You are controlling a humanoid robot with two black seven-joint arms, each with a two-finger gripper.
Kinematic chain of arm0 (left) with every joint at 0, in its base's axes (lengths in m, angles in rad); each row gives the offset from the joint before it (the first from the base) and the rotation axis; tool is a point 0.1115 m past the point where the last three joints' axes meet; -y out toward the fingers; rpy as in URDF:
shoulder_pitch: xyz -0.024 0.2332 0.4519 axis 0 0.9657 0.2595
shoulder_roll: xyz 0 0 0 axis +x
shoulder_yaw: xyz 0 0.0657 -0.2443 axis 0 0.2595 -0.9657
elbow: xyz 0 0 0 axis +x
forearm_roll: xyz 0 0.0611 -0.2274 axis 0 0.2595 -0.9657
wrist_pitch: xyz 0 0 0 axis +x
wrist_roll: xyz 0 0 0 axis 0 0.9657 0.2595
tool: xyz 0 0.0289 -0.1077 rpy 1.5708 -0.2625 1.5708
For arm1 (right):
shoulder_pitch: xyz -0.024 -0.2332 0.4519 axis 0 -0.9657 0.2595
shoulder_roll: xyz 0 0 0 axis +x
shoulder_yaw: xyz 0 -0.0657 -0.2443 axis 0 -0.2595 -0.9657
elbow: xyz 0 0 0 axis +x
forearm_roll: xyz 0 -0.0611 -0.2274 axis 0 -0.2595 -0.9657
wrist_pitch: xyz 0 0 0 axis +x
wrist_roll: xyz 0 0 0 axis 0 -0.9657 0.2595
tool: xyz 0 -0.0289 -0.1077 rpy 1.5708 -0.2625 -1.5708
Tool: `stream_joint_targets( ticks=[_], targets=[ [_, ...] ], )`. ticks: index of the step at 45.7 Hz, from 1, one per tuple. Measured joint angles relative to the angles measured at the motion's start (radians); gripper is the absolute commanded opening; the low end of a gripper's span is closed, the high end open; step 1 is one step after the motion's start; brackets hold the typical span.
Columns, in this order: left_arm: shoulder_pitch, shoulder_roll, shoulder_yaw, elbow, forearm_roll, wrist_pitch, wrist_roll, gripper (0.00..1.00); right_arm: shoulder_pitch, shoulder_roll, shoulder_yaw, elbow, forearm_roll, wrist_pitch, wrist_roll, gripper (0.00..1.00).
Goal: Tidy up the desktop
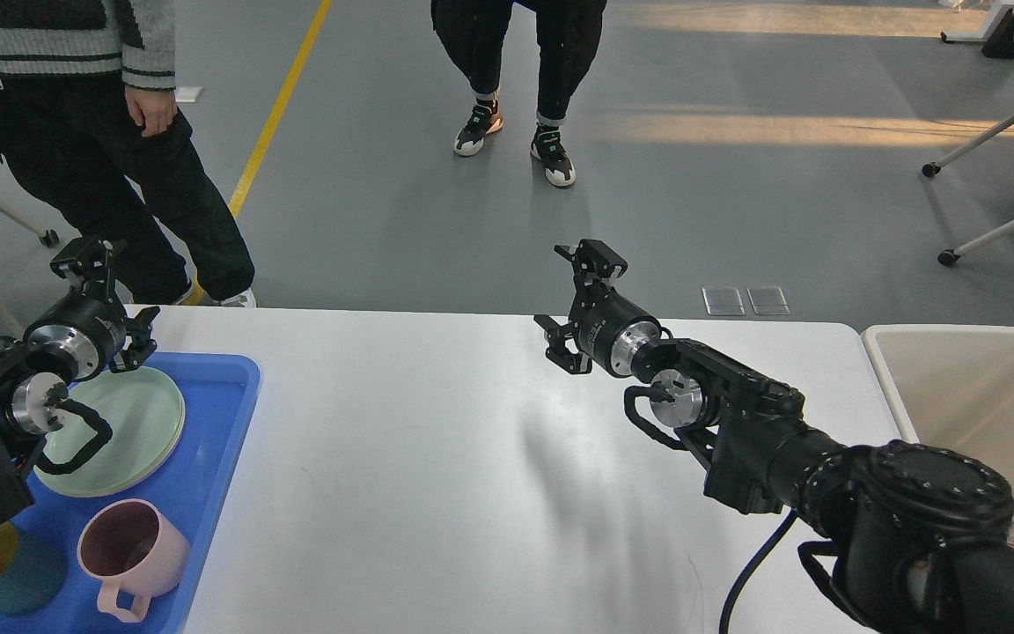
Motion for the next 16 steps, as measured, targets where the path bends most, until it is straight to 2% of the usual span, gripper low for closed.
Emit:
stream_joint_targets(
  ticks=[16],
  targets=[
    [0.000,0.000,0.000,0.000,0.000,0.000,0.000,0.96,-0.005,0.000,-0.001,0.004,-0.001,0.002,0.000,1.00]
  ],
)
